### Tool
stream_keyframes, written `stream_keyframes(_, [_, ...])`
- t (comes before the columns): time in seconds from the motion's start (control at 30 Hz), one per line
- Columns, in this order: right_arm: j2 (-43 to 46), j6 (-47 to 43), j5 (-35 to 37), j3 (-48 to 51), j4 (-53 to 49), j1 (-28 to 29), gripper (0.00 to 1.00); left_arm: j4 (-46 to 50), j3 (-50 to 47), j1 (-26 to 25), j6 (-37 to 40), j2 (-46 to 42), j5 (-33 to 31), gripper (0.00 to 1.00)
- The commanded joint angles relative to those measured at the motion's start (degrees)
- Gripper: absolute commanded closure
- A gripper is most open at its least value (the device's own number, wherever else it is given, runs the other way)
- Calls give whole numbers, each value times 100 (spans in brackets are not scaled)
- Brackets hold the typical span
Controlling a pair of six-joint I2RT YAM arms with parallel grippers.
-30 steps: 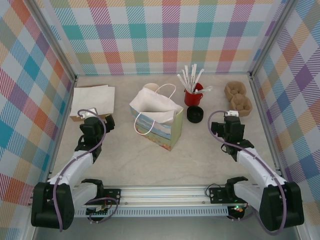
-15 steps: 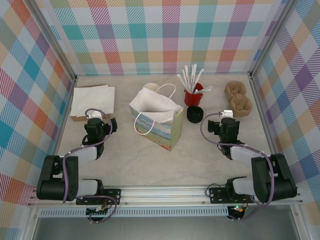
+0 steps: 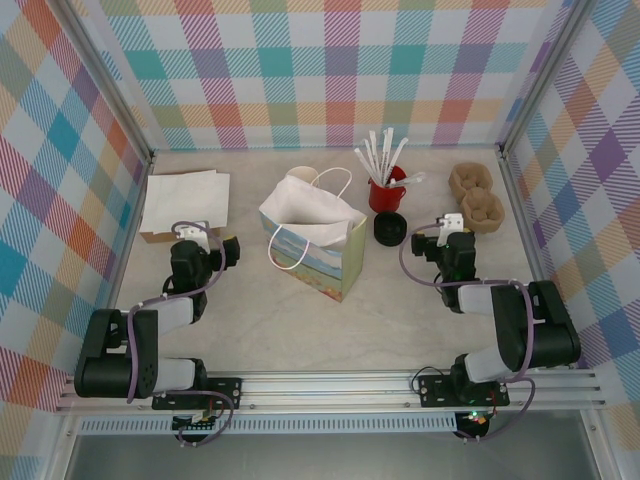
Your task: Pack the takeout coffee
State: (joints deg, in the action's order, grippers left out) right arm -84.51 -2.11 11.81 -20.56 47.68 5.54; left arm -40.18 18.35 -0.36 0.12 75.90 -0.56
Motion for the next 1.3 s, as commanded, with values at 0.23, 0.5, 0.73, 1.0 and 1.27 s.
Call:
stream_keyframes(0.23, [-285,363,-715,-273,-84,-396,0,-969,-113,80,-4,340,369,0])
stream_keyframes(0.5, [-290,355,-715,-258,-52,-404,0,-1465,63,65,-1,1288,463,0])
stream_keyframes(0.73, [-294,352,-711,-265,-51,-405,0,-664,546,-200,64,1377,-205,0])
stream_keyframes(1.0, [-293,358,-724,-265,-57,-405,0,-675,538,-210,59,1384,-222,0])
stream_keyframes(1.27, [-290,351,-733,-273,-66,-408,0,-679,539,-210,63,1385,-222,0])
